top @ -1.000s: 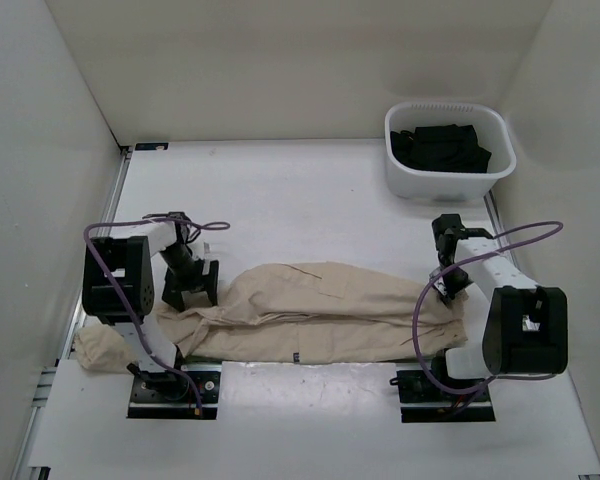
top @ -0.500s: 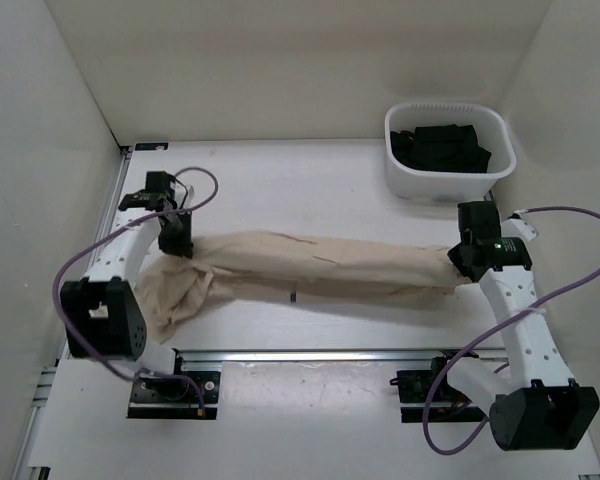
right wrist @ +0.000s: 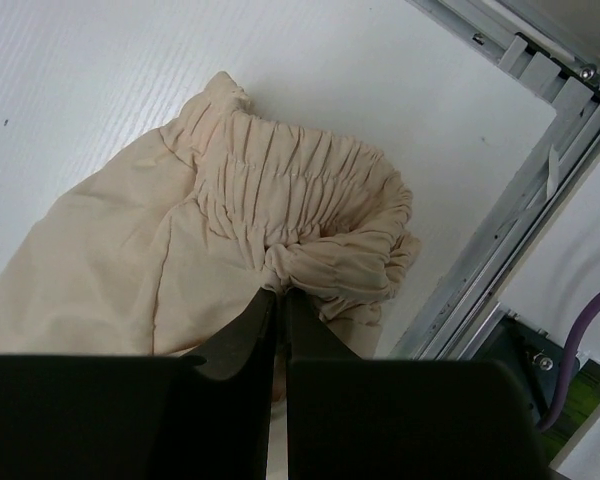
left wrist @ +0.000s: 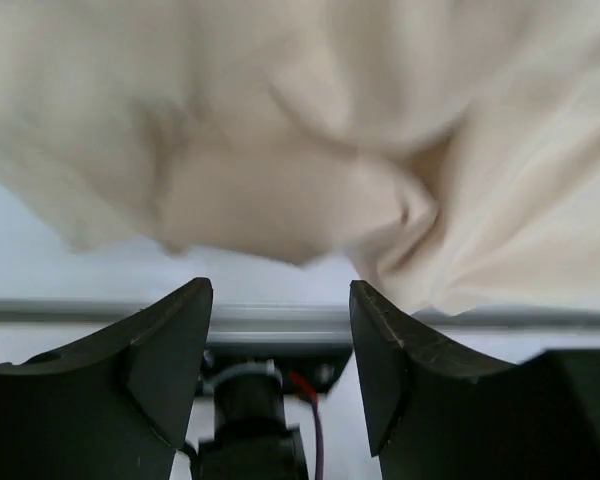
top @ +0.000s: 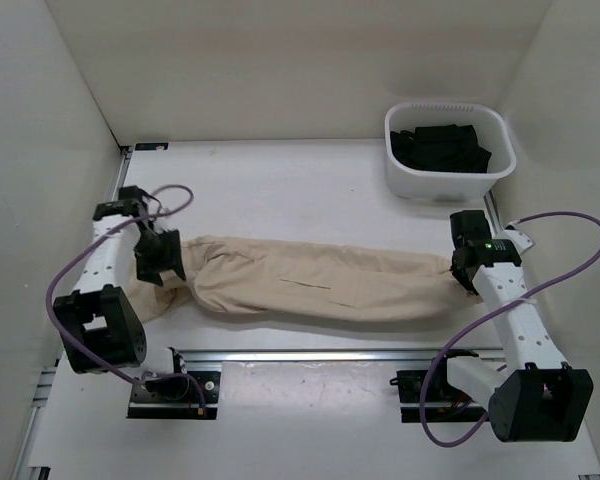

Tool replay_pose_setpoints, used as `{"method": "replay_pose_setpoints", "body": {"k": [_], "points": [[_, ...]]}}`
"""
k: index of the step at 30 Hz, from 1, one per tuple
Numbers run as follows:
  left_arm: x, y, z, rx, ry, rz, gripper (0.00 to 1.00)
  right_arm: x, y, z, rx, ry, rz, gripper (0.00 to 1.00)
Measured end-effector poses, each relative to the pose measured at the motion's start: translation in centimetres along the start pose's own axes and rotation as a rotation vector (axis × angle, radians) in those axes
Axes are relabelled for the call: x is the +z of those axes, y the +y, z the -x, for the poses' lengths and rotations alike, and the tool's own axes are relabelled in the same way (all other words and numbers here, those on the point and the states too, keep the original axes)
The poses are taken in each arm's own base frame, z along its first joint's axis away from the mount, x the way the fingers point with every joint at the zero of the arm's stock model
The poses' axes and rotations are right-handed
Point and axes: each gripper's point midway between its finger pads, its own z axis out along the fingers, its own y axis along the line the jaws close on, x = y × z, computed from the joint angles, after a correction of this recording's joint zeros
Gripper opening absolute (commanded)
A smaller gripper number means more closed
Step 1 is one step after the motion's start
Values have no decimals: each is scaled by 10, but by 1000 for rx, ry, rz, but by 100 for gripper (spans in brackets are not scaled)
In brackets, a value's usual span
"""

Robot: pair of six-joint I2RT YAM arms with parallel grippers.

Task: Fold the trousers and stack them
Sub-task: Flatten the trousers out

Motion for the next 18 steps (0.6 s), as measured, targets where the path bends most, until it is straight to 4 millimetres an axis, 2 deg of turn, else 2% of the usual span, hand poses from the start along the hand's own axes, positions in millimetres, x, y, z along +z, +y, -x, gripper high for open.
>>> {"method": "replay_pose_setpoints", "body": {"k": [4, 6, 8, 11, 18], "points": [[-50, 27, 70, -86, -276, 16, 72, 1, -2, 1, -4, -9, -9, 0], [-65, 32, 91, -90, -352, 24, 79, 3, -4, -1, -10, -8, -19, 0], [-65, 32, 102, -86, -363, 17, 80, 7, -8, -7, -22, 0, -34, 0], [-40, 37, 118, -90, -313, 14, 83, 12, -13, -14, -38, 10, -52, 0], [71, 57, 133, -128, -54, 18, 85, 18, -13, -19, -57, 21, -59, 0]]}}
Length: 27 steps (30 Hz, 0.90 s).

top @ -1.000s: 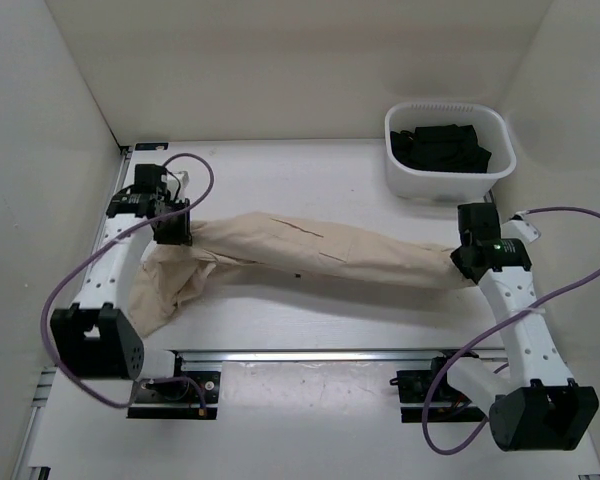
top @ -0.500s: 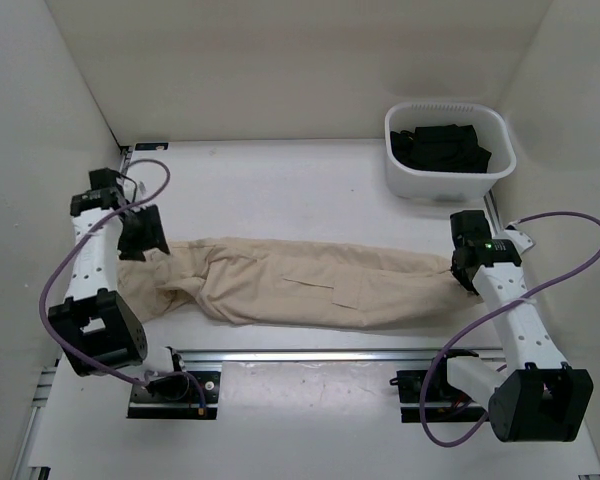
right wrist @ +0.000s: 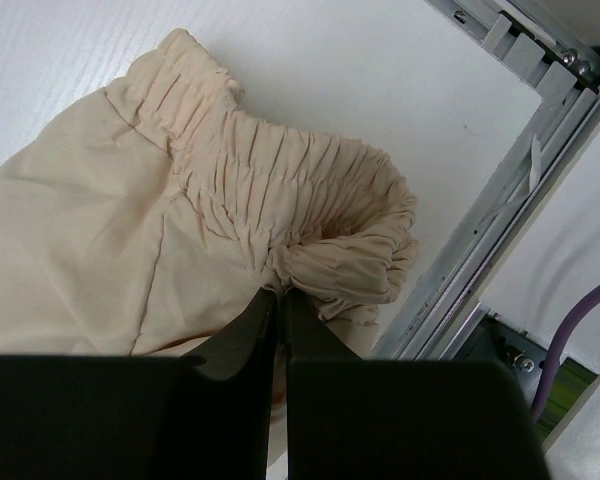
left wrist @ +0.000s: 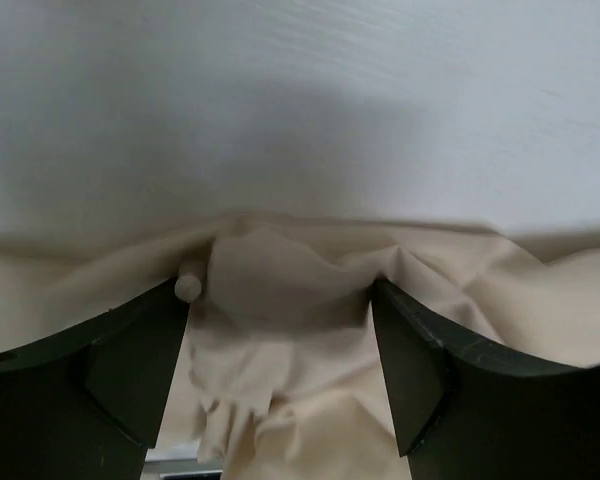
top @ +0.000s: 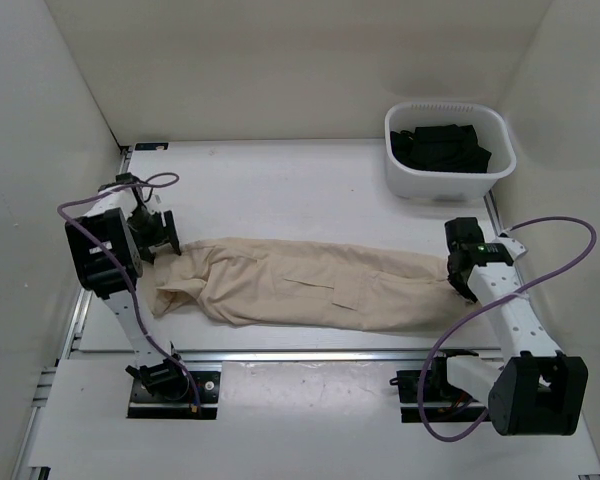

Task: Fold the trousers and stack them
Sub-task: Flatten the trousers out

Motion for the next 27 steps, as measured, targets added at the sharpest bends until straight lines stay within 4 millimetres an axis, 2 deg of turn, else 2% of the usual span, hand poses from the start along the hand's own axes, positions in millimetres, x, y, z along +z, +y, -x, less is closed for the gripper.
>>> {"method": "replay_pose_setpoints", "body": {"k": [2, 3, 4, 5, 7, 8, 11, 13, 15, 16, 18, 20, 23, 27], "points": [[21, 3, -5, -4, 51, 4, 78, 3, 1, -2, -8, 9, -8, 0], [19, 2, -4, -8, 56, -1, 70, 4, 2, -3, -13, 13, -13, 0], [18, 0, 0, -8, 41, -8, 50, 4, 2, -3, -16, 16, -15, 0], [17, -2, 1, -4, 33, -15, 39, 4, 2, -3, -17, 17, -17, 0], [17, -5, 0, 2, 26, -26, 25, 4, 1, -3, -17, 17, -17, 0], [17, -7, -4, 10, 27, -28, 24, 4, 1, -3, -17, 17, -17, 0], [10, -8, -14, 15, 20, -26, 26, -1, -2, -1, -12, 13, -12, 0], [-1, -6, -18, 15, -8, -20, 44, -8, -4, 3, 2, 0, 3, 0], [-19, -3, -20, 12, -68, -10, 57, -15, -7, 8, 22, -19, 25, 0], [-30, -2, -21, 10, -102, -5, 73, -19, -8, 10, 35, -31, 39, 0], [-50, 0, -19, 8, -174, 6, 77, -25, -11, 12, 54, -47, 62, 0], [-59, 0, -21, 9, -208, 10, 81, -28, -13, 12, 73, -54, 85, 0], [-50, 0, -20, 9, -195, 3, 81, -25, -14, 1, 79, -31, 95, 0], [-15, 3, -20, -1, -108, -5, 81, -18, -16, -13, 75, 10, 82, 0]]}}
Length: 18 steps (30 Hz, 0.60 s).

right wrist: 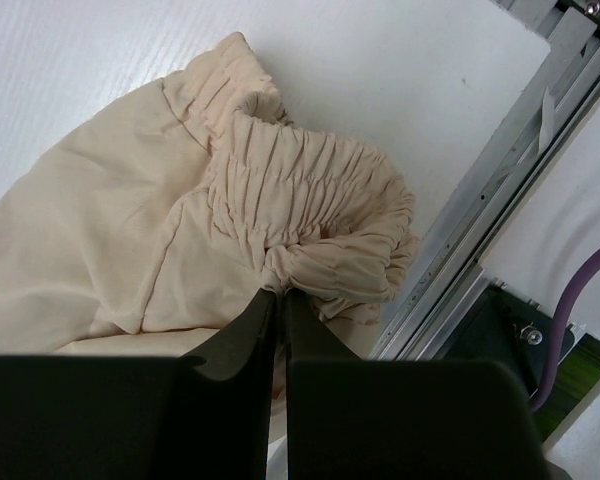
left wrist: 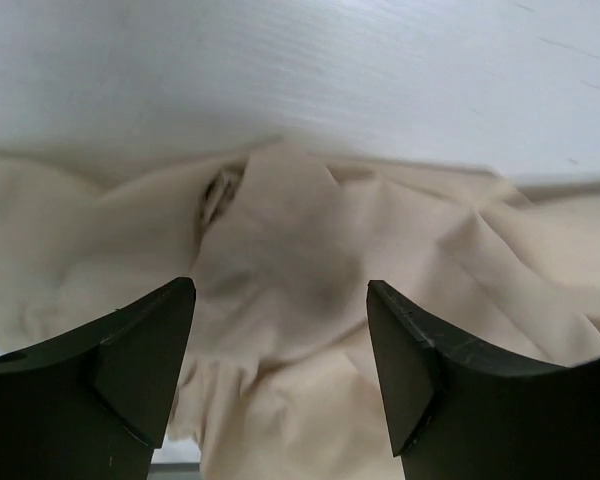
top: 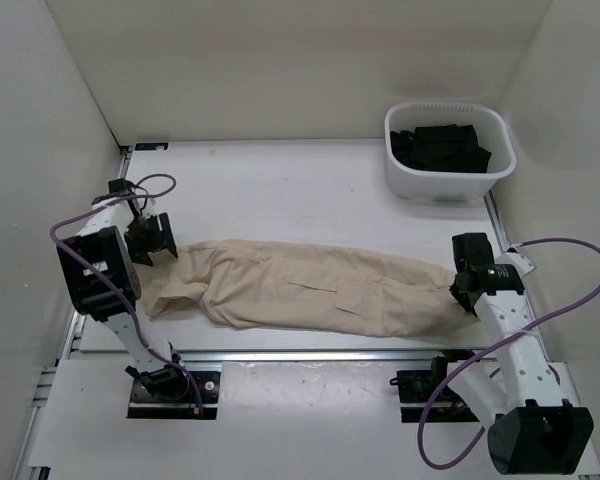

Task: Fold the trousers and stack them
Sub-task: Flatten the trousers out

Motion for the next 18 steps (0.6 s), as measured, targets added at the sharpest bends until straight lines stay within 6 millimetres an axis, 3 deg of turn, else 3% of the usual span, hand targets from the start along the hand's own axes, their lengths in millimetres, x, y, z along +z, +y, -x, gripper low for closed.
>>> {"method": "replay_pose_setpoints", "body": {"k": [2, 3, 5, 7, 9, 10, 11, 14, 16, 18], "points": [[18, 2, -2, -6, 46, -3, 79, 1, 0, -3, 8, 10, -2, 0], [24, 2, -2, -8, 61, -7, 71, 2, 0, -4, 11, 12, -2, 0], [30, 1, 0, -16, 74, -16, 51, 3, -1, -6, 13, 17, -3, 0], [30, -1, 3, -14, 67, -29, 24, 3, -1, -6, 17, 19, -2, 0], [27, -4, 9, -10, 48, -41, 27, 3, 0, -6, 20, 20, -2, 0], [26, -4, 11, -6, 38, -46, 35, 3, 0, -7, 20, 21, -1, 0], [24, -5, 13, -3, 31, -47, 54, 3, 0, -7, 21, 21, -1, 0], [16, -7, 15, -2, 7, -51, 62, 3, 0, -7, 22, 22, -1, 0], [10, -8, 17, 1, -14, -53, 62, 4, -1, -8, 21, 23, -3, 0], [5, -9, 20, 4, -31, -56, 56, 6, -2, -11, 16, 30, -9, 0]]}}
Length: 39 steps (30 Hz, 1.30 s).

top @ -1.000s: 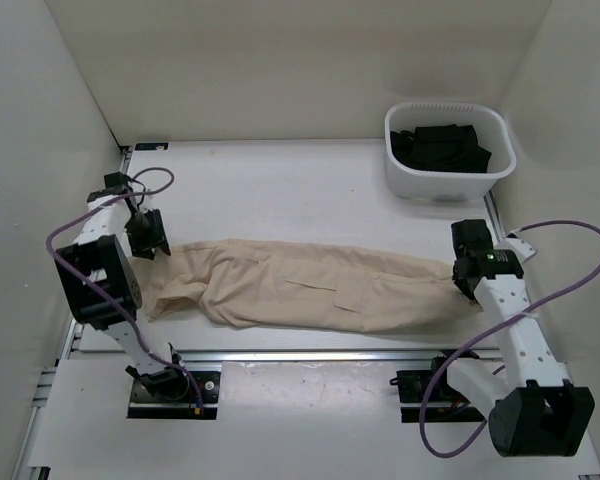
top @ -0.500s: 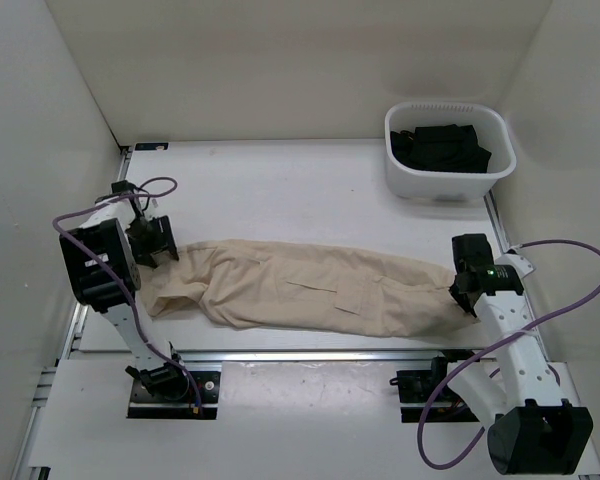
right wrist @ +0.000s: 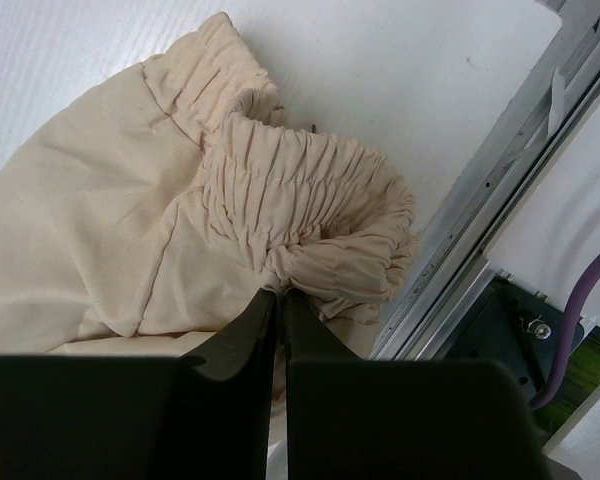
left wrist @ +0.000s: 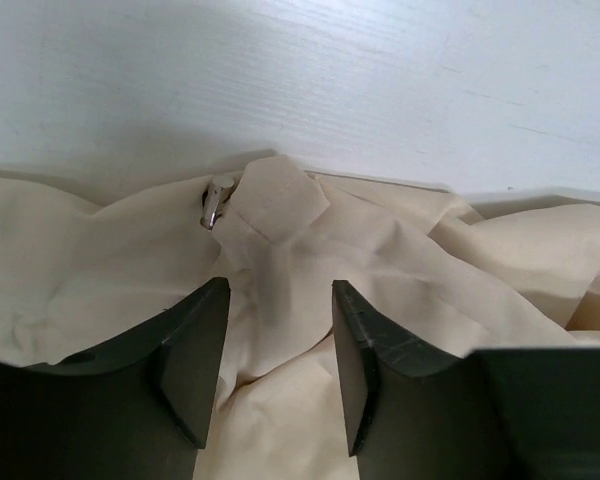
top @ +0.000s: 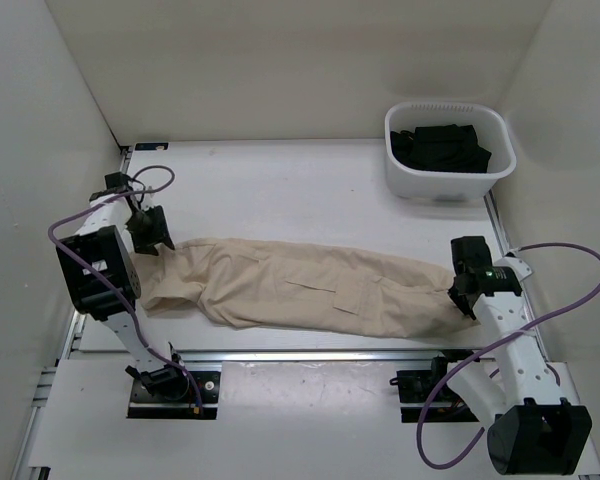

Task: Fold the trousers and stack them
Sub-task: Flatten the trousers out

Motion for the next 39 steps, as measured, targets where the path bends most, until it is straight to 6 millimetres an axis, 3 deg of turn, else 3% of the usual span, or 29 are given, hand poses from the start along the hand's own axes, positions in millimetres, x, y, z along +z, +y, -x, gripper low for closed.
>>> {"method": "replay_pose_setpoints", "body": {"k": [1, 4, 11, 15, 16, 21, 24, 26, 29, 32, 35, 37, 39], "points": [[-1, -1, 2, 1, -9, -2, 47, 1, 0, -1, -2, 4, -1, 0], [-1, -1, 5, 5, -24, -6, 42, 3, 0, -5, -3, 14, 2, 0], [14, 2, 0, -2, 16, -6, 46, 5, 2, -8, -2, 20, 8, 0], [24, 3, -5, -12, 47, -6, 30, 6, 2, -8, -6, 23, 5, 0], [26, 4, -7, -12, 54, -6, 14, 6, 2, -8, -9, 24, 4, 0], [30, 6, -10, -13, 68, -1, 14, 3, -1, -6, -19, 23, -5, 0], [23, 10, -14, -23, 53, 7, 14, -12, -6, 5, -14, 8, -11, 0], [4, 16, -13, -45, 14, 13, 14, -33, -6, 21, 13, -22, 17, 0], [-48, 31, 9, -88, -131, 32, 14, -84, -3, 60, 105, -100, 122, 0], [-117, 40, 43, -99, -328, 62, 14, -144, 2, 105, 205, -199, 266, 0], [-179, 30, 87, -56, -512, 54, 14, -186, 9, 143, 242, -273, 353, 0], [-201, 20, 115, -20, -583, 30, 14, -189, 28, 159, 202, -282, 353, 0], [-208, 11, 150, 17, -625, -1, 14, -170, 58, 169, 125, -252, 300, 0]]}}
